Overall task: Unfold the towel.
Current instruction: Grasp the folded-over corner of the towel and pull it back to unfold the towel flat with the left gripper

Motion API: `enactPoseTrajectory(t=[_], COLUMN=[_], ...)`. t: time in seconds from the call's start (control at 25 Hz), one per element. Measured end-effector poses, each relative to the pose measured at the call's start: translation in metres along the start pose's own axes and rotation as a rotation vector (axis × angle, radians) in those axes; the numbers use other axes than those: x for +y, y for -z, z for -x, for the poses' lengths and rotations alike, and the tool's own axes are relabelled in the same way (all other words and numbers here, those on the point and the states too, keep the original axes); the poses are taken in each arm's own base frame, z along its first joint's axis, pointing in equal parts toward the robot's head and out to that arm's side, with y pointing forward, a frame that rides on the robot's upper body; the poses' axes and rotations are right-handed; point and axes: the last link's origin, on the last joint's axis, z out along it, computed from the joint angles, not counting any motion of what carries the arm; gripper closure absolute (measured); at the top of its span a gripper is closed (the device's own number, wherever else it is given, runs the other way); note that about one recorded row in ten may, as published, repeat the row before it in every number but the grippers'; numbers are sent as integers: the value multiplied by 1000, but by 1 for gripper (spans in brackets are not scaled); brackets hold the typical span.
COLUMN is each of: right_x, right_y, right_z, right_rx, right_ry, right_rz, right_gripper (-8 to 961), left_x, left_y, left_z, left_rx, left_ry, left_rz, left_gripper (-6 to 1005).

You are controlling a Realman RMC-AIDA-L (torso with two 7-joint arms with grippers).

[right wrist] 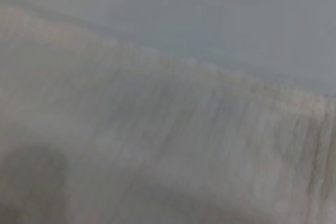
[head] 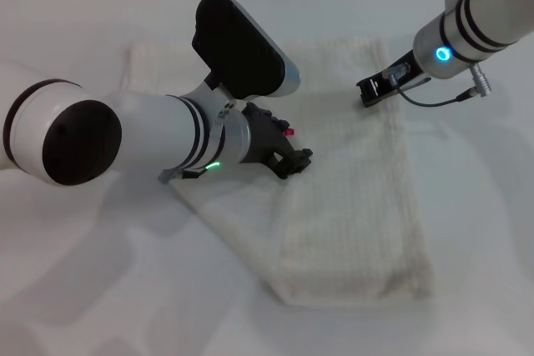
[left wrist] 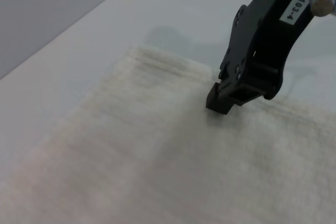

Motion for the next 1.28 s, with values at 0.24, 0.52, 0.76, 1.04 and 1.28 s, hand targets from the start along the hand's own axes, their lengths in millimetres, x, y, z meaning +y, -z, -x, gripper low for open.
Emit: enactPoseTrajectory(t=[0.24, 0.52, 0.76, 1.04, 1.28], right_x=[0, -1, 0, -1, -1], right_y=[0, 0, -1, -1, -1], right_z=[0, -1, -2, -3, -3], right_rx=[0, 1, 3, 5, 4], right_ry=[-1, -1, -2, -3, -3], right_rz=[0, 0, 2, 2, 1], right_gripper=[925, 921, 918, 914, 911], left_x=[2, 7, 7, 12, 12], left_y=[2, 14, 24, 55, 69], left_z=[-3, -13, -16, -28, -28], left_rx=[7, 11, -38, -94, -137], left_ry=[-7, -36, -44, -45, -44], left_rz=[6, 6, -30, -98, -139], left_gripper=[508, 845, 953, 978, 988])
